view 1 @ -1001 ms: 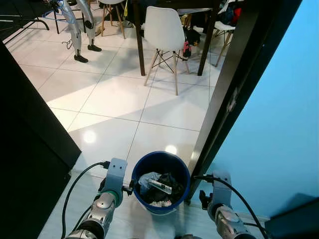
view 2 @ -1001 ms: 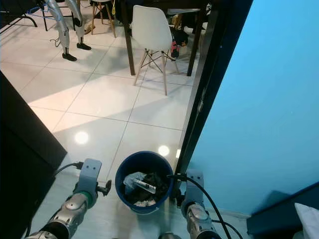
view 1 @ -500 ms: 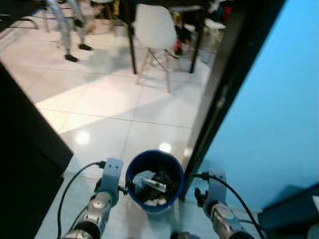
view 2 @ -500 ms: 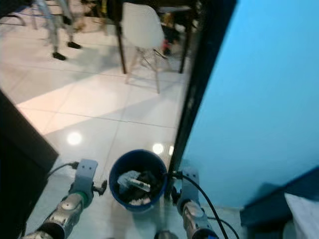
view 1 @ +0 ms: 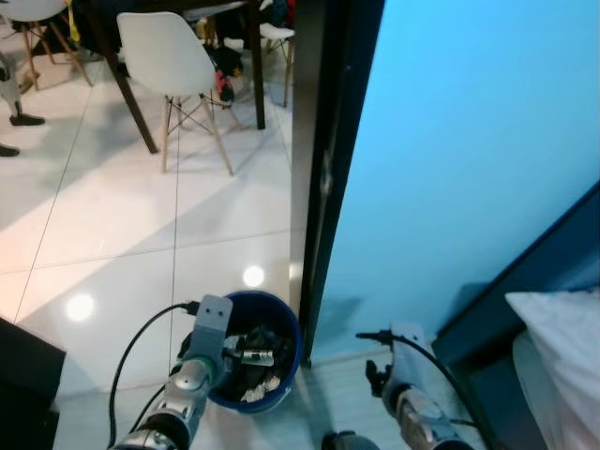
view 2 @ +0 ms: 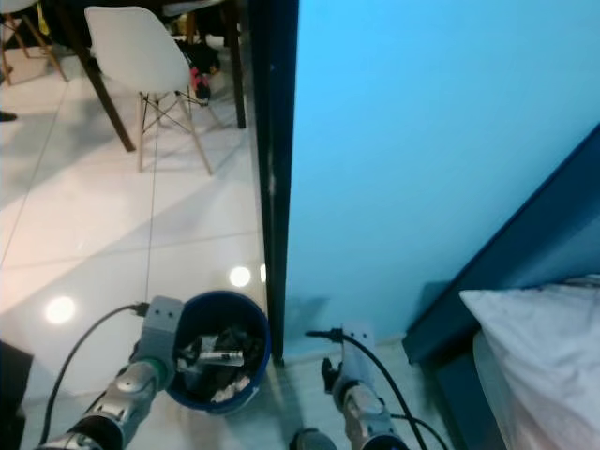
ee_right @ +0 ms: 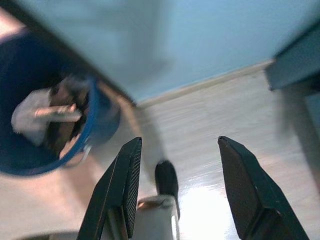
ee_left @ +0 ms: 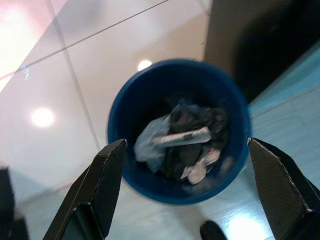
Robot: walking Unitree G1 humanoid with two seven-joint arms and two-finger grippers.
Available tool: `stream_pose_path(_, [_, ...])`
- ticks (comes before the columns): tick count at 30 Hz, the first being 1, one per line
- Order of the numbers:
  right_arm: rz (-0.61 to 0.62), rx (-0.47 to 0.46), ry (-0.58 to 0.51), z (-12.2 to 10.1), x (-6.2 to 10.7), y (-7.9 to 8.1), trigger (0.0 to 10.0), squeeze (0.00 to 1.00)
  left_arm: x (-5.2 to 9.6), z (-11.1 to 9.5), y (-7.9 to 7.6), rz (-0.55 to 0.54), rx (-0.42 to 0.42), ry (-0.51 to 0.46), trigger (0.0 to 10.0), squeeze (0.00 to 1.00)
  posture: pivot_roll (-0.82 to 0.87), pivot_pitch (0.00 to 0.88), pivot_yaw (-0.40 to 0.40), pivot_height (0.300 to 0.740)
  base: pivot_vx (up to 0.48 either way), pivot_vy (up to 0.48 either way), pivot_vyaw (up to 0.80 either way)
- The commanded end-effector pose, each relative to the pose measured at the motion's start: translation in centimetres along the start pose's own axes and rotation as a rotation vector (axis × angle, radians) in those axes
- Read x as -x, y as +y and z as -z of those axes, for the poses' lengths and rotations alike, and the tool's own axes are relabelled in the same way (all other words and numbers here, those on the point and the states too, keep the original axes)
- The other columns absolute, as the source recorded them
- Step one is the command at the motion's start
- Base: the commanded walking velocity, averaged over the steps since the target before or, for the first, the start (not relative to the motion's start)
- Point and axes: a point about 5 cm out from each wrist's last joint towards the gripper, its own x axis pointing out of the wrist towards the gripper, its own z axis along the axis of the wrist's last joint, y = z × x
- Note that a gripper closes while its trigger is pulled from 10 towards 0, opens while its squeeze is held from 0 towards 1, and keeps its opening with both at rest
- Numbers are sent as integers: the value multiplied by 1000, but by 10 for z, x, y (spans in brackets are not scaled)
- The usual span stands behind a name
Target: Clean up the room
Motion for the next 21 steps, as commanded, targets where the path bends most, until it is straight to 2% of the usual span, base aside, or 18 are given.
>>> stream_pose_path(1, [4,-7,30,9,2,-1,10000,0,2,8,0,0,-5,25,10000,0,108,21,82,740,0,0,-800])
stream_pose_path(6, [-4,9,33,10,2,0,10000,0,2,8,-1,17,-20,21,10000,0,107,21,75,740,0,0,-800])
stream_pose_path(8, [-12,29,36,10,3,0,10000,0,2,6,-5,84,-92,5,10000,0,108,23,71,740,0,0,-800])
stream_pose_path(9, [-12,29,36,10,3,0,10000,0,2,6,-5,84,-92,5,10000,0,108,23,71,740,0,0,-800])
stream_pose_path(12, [-16,37,39,11,3,0,10000,0,5,8,-7,181,-203,-4,10000,0,106,27,71,740,0,0,-800])
stream_pose_path(14, [-16,37,39,11,3,0,10000,0,5,8,-7,181,-203,-4,10000,0,106,27,71,740,0,0,-800])
stream_pose_path(15, [-37,69,45,12,3,1,10000,0,11,14,-4,291,-280,-30,10000,0,108,33,67,740,0,0,-800])
stream_pose_path(17, [-37,69,45,12,3,1,10000,0,11,14,-4,291,-280,-30,10000,0,108,33,67,740,0,0,-800])
stream_pose_path(20, [-62,105,53,14,4,4,10000,0,17,16,-3,391,-335,-75,10000,0,113,37,60,740,0,0,-800])
stream_pose_path(21, [-62,105,53,14,4,4,10000,0,17,16,-3,391,-335,-75,10000,0,113,37,60,740,0,0,-800])
